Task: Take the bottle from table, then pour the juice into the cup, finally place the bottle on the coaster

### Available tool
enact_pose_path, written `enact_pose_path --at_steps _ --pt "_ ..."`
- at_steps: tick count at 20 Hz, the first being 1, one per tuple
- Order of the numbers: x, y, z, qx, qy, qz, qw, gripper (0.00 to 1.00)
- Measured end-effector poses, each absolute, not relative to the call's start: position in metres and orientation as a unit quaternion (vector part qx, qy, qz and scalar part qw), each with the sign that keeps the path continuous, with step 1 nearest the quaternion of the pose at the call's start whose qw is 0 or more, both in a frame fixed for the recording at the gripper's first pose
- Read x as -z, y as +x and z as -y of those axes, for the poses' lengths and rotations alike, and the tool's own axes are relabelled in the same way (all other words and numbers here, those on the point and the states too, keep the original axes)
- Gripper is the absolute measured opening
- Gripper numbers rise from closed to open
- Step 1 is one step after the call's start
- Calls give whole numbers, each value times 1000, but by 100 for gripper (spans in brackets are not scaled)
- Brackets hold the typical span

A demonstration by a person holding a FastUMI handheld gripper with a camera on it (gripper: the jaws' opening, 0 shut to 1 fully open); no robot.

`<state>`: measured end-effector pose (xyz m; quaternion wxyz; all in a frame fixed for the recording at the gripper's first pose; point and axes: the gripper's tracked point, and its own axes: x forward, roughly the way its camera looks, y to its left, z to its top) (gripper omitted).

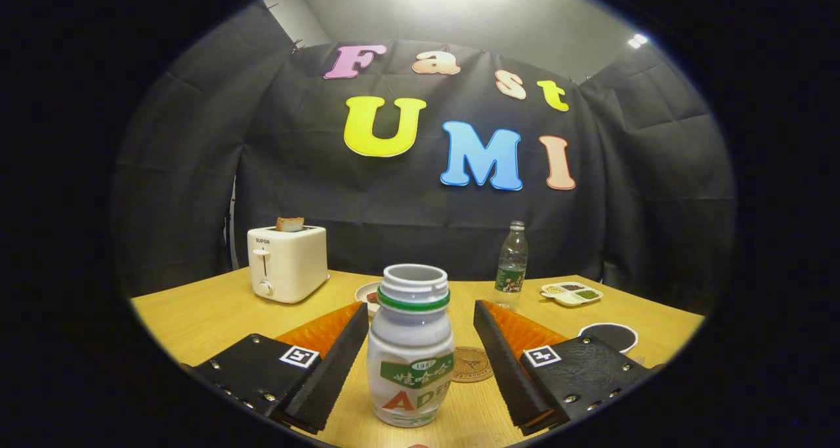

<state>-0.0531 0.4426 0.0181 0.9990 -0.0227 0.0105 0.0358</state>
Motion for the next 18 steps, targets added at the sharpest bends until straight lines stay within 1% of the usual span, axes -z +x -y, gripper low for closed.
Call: enact_pose_path --at_steps 3,4,5,8,10,12,13,18 --pt "-1 -48 -447 -50 -5 -30 998 96" --pt "0 -50 -451 -57 3 -30 998 91" --pt "-4 -49 -450 -57 7 -26 998 74" --pt "0 -45 -449 -57 12 -31 998 73" --pt "0 -44 -450 -59 18 -32 998 69" --pt "-1 -42 -449 -60 31 -36 997 68" --pt "-1 -42 -448 -61 44 -37 996 67" --pt "-13 -46 -440 -67 156 -34 985 66"
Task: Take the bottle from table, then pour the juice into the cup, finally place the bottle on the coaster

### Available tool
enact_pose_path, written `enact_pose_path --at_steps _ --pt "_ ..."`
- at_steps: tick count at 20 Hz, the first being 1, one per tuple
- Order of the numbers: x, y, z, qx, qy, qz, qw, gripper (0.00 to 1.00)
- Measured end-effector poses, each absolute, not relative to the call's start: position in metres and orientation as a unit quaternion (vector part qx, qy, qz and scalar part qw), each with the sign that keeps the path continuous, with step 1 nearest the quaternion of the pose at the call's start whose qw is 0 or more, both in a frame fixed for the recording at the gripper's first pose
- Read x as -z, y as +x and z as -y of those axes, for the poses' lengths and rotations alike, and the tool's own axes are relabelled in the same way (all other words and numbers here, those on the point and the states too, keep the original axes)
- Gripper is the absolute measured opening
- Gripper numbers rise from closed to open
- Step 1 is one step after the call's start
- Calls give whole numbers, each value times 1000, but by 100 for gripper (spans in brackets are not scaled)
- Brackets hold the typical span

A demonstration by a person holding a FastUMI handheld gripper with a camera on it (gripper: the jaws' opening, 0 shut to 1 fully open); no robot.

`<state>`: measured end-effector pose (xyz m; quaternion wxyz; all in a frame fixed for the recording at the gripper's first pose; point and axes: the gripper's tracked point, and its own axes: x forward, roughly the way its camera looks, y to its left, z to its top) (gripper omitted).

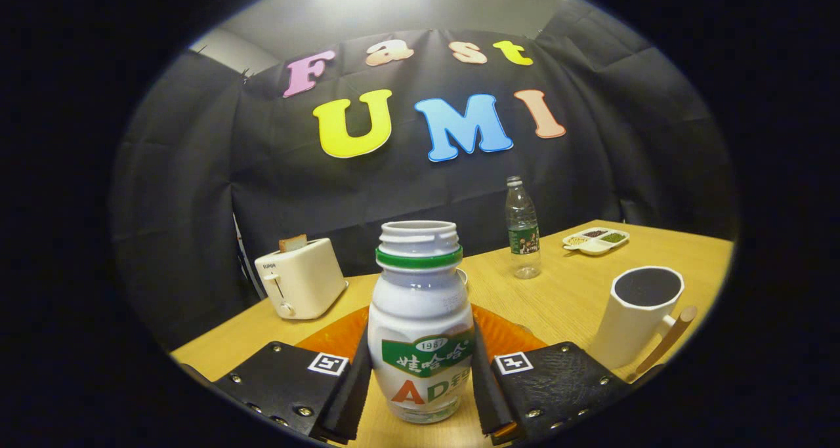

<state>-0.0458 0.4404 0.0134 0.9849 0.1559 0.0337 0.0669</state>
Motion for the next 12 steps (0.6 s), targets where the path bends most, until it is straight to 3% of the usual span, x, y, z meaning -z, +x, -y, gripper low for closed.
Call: enact_pose_path --at_steps 12 --pt "-50 -51 -427 -117 403 -6 908 66"
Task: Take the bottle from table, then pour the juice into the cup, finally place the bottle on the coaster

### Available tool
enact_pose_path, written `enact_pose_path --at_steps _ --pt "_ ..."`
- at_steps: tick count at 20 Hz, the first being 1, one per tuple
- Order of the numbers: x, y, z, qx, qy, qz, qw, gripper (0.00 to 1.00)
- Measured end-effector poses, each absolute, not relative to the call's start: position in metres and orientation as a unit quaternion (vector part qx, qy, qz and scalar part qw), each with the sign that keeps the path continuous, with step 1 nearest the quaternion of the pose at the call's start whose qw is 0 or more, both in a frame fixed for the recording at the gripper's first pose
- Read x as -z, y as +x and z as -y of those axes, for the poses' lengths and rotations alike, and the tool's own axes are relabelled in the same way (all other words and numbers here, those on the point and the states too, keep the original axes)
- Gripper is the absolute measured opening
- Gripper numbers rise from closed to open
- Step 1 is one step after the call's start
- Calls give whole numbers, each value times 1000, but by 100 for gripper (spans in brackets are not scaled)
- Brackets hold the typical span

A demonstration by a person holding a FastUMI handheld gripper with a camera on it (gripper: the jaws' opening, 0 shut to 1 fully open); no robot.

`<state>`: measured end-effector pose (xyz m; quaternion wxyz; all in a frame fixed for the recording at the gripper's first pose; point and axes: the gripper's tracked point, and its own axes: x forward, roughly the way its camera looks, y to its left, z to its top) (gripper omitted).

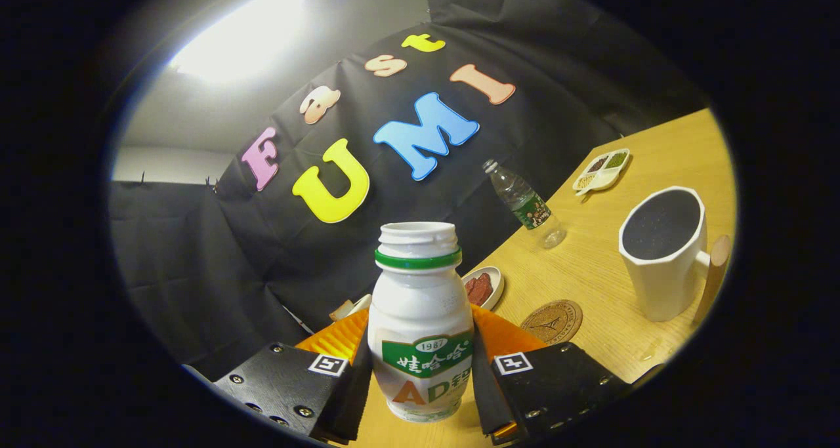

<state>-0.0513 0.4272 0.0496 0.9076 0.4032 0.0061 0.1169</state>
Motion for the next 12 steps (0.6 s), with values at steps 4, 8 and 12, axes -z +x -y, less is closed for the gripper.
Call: enact_pose_path --at_steps 4,8,12 --pt "-60 -49 -421 -128 471 3 873 66" --pt "-65 -44 -417 -137 521 7 842 66" --pt "-70 -44 -405 -138 567 19 812 66"
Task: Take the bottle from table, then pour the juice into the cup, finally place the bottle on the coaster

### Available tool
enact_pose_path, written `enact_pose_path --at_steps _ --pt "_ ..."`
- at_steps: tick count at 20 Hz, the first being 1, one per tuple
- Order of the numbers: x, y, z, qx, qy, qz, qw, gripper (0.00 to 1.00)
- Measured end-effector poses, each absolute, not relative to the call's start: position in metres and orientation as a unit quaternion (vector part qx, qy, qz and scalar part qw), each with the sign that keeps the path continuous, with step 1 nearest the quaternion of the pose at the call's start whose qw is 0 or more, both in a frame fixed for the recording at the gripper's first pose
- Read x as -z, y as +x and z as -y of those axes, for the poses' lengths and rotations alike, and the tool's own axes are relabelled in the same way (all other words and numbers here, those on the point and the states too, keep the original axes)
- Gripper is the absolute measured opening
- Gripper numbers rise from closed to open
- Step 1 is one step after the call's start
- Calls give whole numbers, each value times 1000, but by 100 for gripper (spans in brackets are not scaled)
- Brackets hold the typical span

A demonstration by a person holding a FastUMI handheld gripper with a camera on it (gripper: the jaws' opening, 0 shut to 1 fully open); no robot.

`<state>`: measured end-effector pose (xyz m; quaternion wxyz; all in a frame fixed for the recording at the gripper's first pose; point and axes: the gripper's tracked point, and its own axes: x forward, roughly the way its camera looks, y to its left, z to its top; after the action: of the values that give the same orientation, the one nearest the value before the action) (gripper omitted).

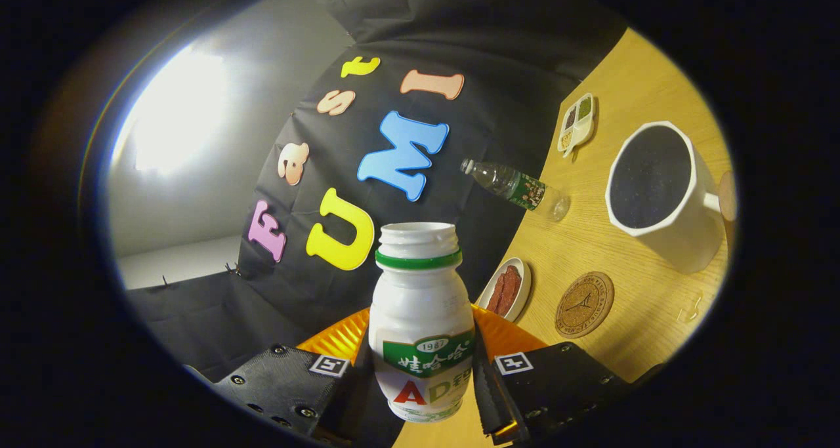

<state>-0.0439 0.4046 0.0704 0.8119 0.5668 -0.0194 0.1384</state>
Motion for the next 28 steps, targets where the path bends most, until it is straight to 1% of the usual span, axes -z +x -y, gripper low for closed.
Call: enact_pose_path --at_steps 11,28 --pt "-79 -43 -379 -137 652 40 744 65" --pt "-91 -35 -370 -136 706 52 693 65"
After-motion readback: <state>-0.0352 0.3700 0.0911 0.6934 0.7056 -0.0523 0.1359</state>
